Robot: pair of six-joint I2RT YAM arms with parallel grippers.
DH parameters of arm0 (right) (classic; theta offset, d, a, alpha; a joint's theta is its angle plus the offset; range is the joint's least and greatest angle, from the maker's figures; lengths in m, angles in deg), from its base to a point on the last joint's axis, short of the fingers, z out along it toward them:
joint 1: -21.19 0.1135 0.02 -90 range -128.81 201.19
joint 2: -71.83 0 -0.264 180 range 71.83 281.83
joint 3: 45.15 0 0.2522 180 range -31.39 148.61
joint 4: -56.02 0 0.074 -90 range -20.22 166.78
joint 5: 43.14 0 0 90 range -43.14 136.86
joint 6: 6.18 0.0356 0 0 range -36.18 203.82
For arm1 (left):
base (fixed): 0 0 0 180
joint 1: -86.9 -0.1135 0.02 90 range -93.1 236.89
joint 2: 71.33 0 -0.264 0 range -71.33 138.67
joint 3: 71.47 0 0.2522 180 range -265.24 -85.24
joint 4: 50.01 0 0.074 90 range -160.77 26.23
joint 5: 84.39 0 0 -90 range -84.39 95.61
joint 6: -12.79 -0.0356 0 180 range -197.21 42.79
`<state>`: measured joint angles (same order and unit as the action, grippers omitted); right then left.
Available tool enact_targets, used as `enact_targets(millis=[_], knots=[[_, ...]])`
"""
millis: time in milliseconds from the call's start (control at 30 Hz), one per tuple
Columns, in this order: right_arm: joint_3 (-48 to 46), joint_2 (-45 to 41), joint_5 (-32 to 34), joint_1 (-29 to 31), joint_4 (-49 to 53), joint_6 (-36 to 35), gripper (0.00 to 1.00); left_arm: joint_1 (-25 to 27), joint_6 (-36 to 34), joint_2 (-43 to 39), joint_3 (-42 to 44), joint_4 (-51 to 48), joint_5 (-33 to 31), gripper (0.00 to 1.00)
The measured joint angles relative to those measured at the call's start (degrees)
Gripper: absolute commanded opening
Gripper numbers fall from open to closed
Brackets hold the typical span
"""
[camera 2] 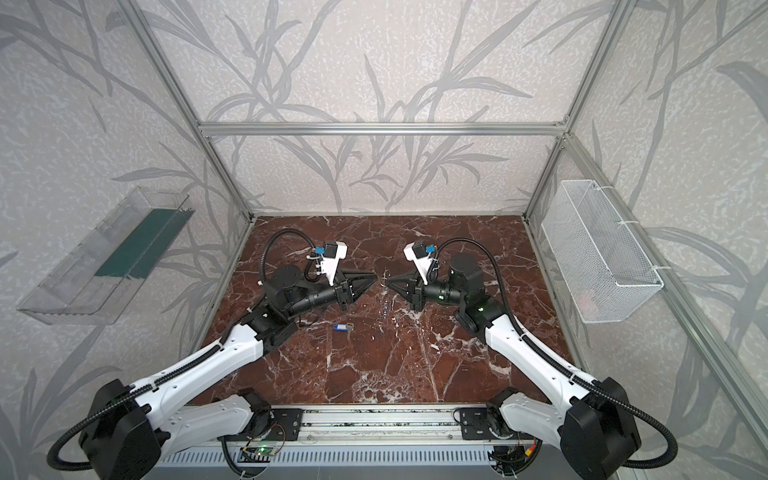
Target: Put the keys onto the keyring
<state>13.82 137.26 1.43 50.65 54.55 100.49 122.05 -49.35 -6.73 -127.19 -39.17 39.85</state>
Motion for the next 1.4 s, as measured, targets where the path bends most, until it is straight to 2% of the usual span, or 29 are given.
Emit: enact_targets(millis=[433,733,800,1400], knots=[[0.0,0.2,-0.7,-0.1,0.1,-0.4,0.0,0.0,2.6,3.1,0.0,2.2,6.9,0.2],[0.0,0.8,-1.1,-0.1,0.1,-1.3,0.0,-0.5,3.8,3.1,0.0,3.3,8.8,0.13],[0.0,0.8,-1.2,-0.1,0.2,-1.6,0.0,-0.5,4.0,3.2,0.0,3.3,9.2,0.09],[0.0,0.8,-1.2,-0.9,0.5,-1.6,0.0,-0.8,4.3,4.5,0.0,4.6,11.0,0.1]])
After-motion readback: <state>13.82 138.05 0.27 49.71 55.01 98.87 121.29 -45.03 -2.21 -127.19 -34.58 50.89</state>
